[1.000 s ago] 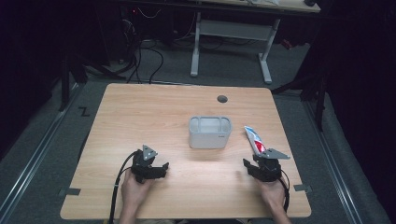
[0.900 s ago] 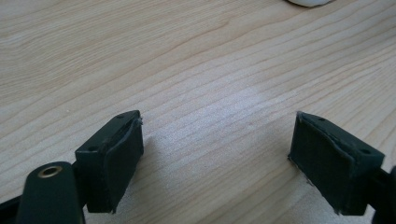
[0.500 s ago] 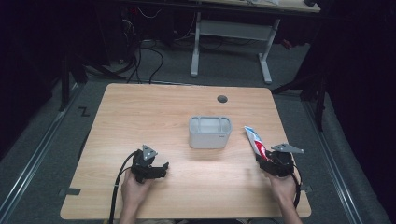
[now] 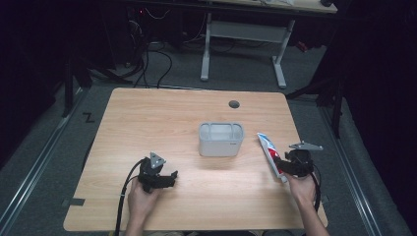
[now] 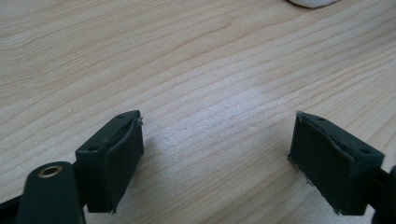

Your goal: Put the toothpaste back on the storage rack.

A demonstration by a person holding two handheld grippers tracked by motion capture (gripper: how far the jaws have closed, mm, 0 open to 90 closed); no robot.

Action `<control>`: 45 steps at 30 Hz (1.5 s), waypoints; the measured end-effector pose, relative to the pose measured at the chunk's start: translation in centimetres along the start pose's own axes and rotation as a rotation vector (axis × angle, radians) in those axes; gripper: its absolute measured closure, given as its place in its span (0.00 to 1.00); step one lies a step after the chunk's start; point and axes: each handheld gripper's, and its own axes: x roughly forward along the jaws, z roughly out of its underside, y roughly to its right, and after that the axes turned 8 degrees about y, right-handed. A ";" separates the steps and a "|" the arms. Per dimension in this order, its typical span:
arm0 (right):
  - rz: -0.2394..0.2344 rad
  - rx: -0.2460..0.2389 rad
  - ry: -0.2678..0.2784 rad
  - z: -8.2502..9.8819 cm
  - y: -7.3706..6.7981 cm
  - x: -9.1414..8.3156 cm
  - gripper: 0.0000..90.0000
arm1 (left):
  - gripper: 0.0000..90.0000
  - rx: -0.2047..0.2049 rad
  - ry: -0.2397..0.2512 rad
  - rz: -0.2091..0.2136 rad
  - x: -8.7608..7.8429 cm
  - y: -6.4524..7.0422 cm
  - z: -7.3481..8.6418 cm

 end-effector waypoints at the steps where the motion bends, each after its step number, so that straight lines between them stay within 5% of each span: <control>1: 0.000 0.000 -0.001 -0.1 0.1 0.1 0.52 | 0.20 0.000 0.000 0.000 0.0 0.0 0.0; 24: 0.000 -0.016 -0.143 -2.3 -0.3 5.9 0.45 | 0.20 0.006 -0.001 -0.001 -0.1 0.0 0.1; 45: 0.048 -0.046 -0.267 -3.0 -0.4 8.7 0.50 | 0.20 0.006 -0.001 -0.003 -0.1 0.0 0.1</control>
